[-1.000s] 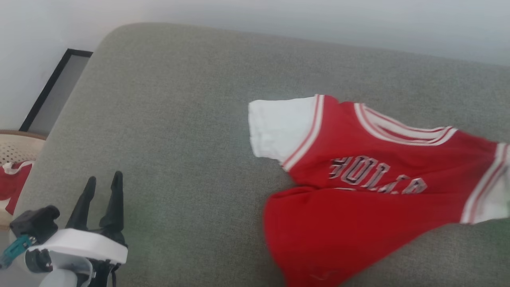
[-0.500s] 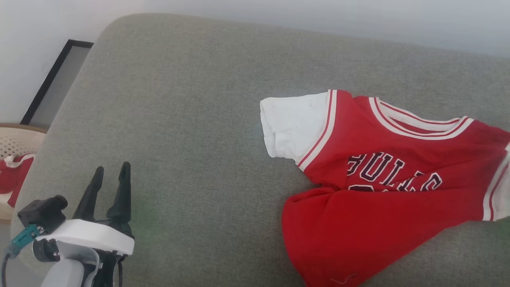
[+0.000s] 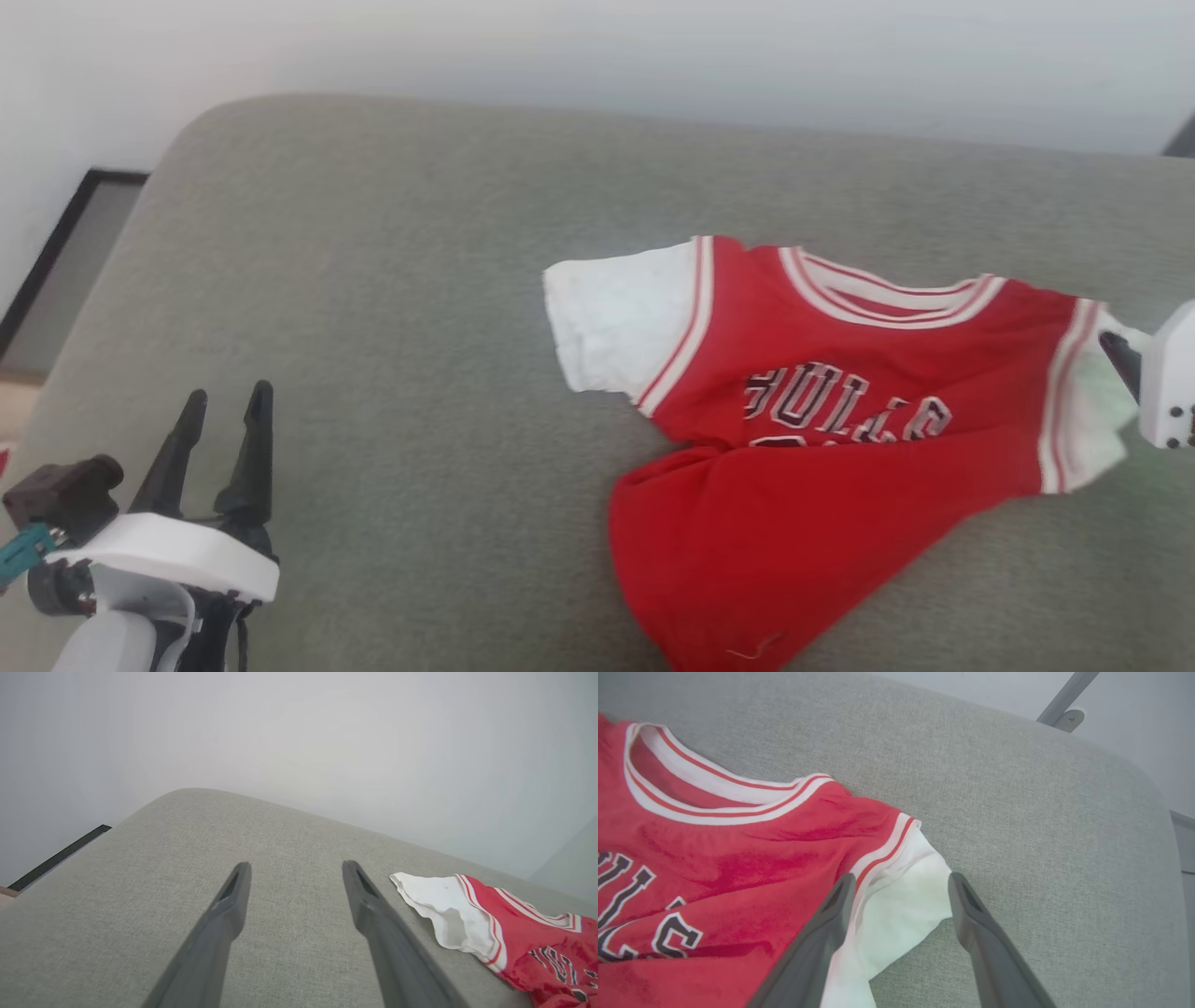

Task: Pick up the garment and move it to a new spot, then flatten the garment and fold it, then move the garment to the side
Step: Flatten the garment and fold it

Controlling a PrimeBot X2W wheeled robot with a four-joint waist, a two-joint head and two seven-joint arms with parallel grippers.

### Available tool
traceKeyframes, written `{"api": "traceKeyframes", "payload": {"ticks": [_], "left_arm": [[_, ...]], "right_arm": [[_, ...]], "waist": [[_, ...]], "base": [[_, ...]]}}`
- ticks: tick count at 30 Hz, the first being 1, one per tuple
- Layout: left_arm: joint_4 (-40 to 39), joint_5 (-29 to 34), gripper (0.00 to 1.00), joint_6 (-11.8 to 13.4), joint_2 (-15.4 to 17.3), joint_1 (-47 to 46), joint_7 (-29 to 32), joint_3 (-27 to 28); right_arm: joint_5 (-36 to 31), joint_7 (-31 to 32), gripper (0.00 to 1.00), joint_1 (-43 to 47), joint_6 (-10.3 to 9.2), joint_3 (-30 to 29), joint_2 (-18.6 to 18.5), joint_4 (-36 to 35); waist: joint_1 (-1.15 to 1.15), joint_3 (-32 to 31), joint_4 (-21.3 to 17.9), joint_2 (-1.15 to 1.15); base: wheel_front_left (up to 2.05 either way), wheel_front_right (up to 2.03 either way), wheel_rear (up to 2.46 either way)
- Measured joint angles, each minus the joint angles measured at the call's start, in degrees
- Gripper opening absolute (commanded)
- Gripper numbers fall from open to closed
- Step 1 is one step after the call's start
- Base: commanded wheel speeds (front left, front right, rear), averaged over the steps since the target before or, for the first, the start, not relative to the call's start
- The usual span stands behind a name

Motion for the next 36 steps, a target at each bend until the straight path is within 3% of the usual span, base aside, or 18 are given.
{"api": "traceKeyframes", "payload": {"ticks": [9,22,36], "left_arm": [[-2.92,-0.01,1.0,1.07,1.96,1.95,2.45,0.33],[-5.24,-0.3,1.0,2.53,3.26,4.76,3.31,1.04],[-3.81,-0.85,1.0,2.79,3.42,6.38,2.66,1.11]], "right_arm": [[-1.27,-12.62,1.0,3.34,-0.01,-1.33,3.12,-8.32],[-9.95,-29.37,1.0,12.02,-0.01,-7.02,11.18,-18.5],[-12.16,-34.99,1.0,20.31,-0.01,-11.05,16.26,-19.73]], "waist": [[0.0,-2.68,-5.71,0.0],[0.0,-5.77,-12.67,0.0],[0.0,-6.61,-14.91,0.0]], "base": [[0.0,0.0,0.0],[0.0,0.0,0.0],[0.0,0.0,0.0]]}}
